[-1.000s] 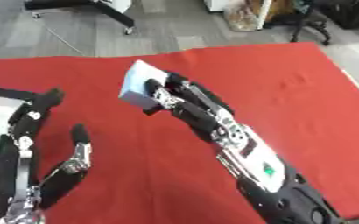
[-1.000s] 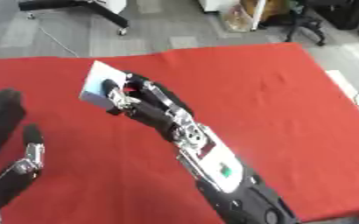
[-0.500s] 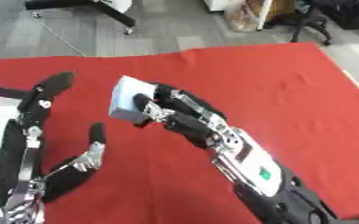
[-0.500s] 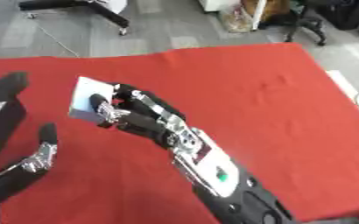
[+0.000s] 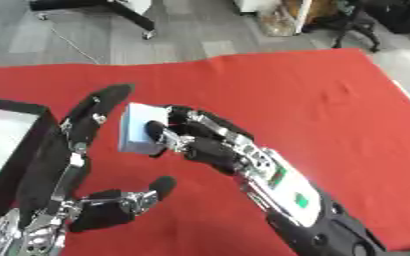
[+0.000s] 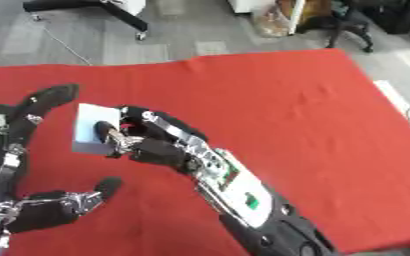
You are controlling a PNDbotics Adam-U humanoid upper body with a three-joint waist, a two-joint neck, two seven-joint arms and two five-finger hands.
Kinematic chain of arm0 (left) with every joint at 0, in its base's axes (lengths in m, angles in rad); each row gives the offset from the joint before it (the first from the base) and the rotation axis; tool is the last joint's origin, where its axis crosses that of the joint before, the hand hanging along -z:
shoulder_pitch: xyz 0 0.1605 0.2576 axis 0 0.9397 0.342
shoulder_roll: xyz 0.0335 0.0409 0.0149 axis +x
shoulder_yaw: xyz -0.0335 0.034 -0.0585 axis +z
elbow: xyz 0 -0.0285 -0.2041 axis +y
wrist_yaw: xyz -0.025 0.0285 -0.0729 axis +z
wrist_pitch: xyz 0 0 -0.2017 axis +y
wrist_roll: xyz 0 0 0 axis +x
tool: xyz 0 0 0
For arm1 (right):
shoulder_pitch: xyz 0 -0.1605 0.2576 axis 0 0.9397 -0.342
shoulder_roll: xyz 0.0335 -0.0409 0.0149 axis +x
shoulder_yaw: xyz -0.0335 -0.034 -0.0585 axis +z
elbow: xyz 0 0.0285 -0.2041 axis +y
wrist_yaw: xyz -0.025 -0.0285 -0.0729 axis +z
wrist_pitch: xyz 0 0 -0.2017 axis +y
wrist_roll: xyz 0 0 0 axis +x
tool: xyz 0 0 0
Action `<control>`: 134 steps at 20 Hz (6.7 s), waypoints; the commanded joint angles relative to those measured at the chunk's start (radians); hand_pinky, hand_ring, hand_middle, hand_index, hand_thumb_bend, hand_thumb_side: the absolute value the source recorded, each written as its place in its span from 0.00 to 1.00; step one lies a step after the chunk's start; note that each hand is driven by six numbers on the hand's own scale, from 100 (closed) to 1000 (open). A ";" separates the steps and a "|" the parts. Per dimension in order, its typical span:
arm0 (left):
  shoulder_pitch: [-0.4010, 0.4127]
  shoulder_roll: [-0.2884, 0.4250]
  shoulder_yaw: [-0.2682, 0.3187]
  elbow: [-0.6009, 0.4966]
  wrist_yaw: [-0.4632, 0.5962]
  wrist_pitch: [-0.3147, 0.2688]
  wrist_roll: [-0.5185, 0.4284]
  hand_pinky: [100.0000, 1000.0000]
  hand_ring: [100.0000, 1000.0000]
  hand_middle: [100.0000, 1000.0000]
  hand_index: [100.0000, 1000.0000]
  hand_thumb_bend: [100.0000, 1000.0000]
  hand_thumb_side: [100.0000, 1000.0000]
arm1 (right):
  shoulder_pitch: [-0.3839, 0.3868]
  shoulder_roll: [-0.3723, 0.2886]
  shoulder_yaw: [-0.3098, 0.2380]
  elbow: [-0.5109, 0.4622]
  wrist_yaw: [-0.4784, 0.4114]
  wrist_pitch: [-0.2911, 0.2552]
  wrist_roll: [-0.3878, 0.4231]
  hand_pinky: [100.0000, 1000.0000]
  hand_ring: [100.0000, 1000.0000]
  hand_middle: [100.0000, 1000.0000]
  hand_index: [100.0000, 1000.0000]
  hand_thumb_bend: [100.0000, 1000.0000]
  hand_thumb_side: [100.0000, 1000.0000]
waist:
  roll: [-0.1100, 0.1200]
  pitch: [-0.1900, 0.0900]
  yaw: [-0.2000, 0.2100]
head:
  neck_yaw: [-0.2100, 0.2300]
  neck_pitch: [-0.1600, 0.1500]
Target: Pick up the objects with one hand, pass them to the other hand, and then place them into the box on the other side of the table.
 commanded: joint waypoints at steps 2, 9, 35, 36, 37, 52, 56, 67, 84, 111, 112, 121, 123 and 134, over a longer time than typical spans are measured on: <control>-0.017 -0.002 -0.006 -0.004 -0.018 -0.002 -0.015 0.84 0.83 0.83 0.98 0.45 0.21 | -0.015 -0.018 0.003 -0.017 0.006 0.000 0.016 0.59 0.51 0.25 0.29 0.00 0.45 | -0.006 0.000 -0.001 | -0.002 -0.002; -0.017 -0.004 -0.007 0.002 -0.027 0.018 -0.007 0.84 0.82 0.83 0.98 0.36 0.23 | -0.011 -0.026 0.007 -0.026 0.021 -0.010 0.074 0.59 0.51 0.24 0.28 0.00 0.42 | -0.006 0.000 0.000 | -0.002 -0.002; -0.001 -0.015 -0.017 0.057 0.008 0.044 -0.094 0.70 0.55 0.51 0.75 0.00 0.34 | 0.008 -0.025 -0.013 -0.025 0.108 -0.114 0.190 0.55 0.49 0.22 0.26 0.00 0.38 | -0.005 0.001 -0.006 | 0.131 0.023; -0.002 -0.016 -0.017 0.058 0.017 0.044 -0.087 0.68 0.52 0.48 0.73 0.00 0.35 | 0.008 -0.024 -0.012 -0.025 0.108 -0.116 0.194 0.55 0.49 0.22 0.26 0.00 0.38 | -0.005 0.002 -0.006 | 0.131 0.024; -0.004 -0.018 -0.017 0.059 0.025 0.044 -0.080 0.67 0.51 0.46 0.71 0.00 0.34 | 0.008 -0.024 -0.011 -0.024 0.109 -0.118 0.198 0.55 0.49 0.22 0.26 0.00 0.38 | -0.005 0.002 -0.007 | 0.131 0.024; -0.004 -0.015 -0.020 0.055 0.124 0.033 0.075 0.44 0.28 0.21 0.49 0.00 0.30 | 0.015 -0.016 -0.035 -0.031 0.078 -0.181 0.292 0.59 0.54 0.38 0.43 0.00 0.43 | -0.004 0.002 -0.010 | 0.122 0.026; -0.001 -0.015 -0.022 0.063 0.123 0.016 0.093 0.44 0.28 0.21 0.49 0.00 0.30 | 0.018 -0.014 -0.047 -0.027 0.069 -0.205 0.308 0.59 0.55 0.39 0.45 0.00 0.43 | -0.004 0.002 -0.010 | 0.121 0.026; 0.041 -0.015 -0.008 0.052 0.122 -0.011 0.128 0.44 0.29 0.21 0.49 0.00 0.31 | 0.035 0.014 -0.085 0.019 -0.086 -0.182 0.172 0.63 0.62 0.55 0.75 0.04 1.00 | -0.005 0.002 -0.009 | 0.106 0.025; 0.070 -0.022 0.041 0.053 0.209 0.019 0.198 0.43 0.28 0.21 0.49 0.00 0.51 | 0.059 0.032 -0.182 0.036 -0.209 -0.146 -0.102 0.64 0.60 0.55 0.73 0.22 1.00 | -0.002 0.000 -0.011 | 0.103 0.026; 0.330 0.429 0.545 0.164 0.126 0.261 0.382 0.44 0.28 0.21 0.47 0.07 0.00 | 0.123 0.030 -0.318 0.114 -0.180 -0.235 -0.238 0.64 0.60 0.54 0.72 0.26 1.00 | 0.050 -0.029 -0.008 | 0.160 -0.045; 0.326 0.440 0.545 0.191 0.132 0.277 0.366 0.48 0.31 0.25 0.50 0.05 0.00 | 0.124 0.031 -0.316 0.114 -0.180 -0.235 -0.236 0.64 0.60 0.54 0.72 0.26 1.00 | 0.049 -0.029 -0.012 | 0.160 -0.049; 0.159 0.483 0.389 0.412 0.094 0.409 0.224 0.82 0.81 0.81 0.90 0.17 0.77 | 0.125 0.044 -0.308 0.117 -0.177 -0.234 -0.224 0.64 0.60 0.54 0.72 0.24 1.00 | 0.035 -0.022 -0.031 | 0.154 -0.063; 0.145 0.477 0.384 0.411 0.071 0.410 0.189 0.84 0.83 0.84 0.92 0.17 0.81 | 0.126 0.046 -0.309 0.118 -0.176 -0.235 -0.224 0.64 0.60 0.54 0.72 0.24 1.00 | 0.033 -0.020 -0.031 | 0.151 -0.063; 0.176 0.321 0.388 0.158 0.128 0.284 0.184 0.83 0.86 0.88 0.93 0.00 0.81 | 0.139 0.049 -0.340 0.113 -0.137 -0.283 -0.207 0.65 0.61 0.56 0.72 0.04 1.00 | 0.025 -0.021 -0.021 | 0.154 -0.029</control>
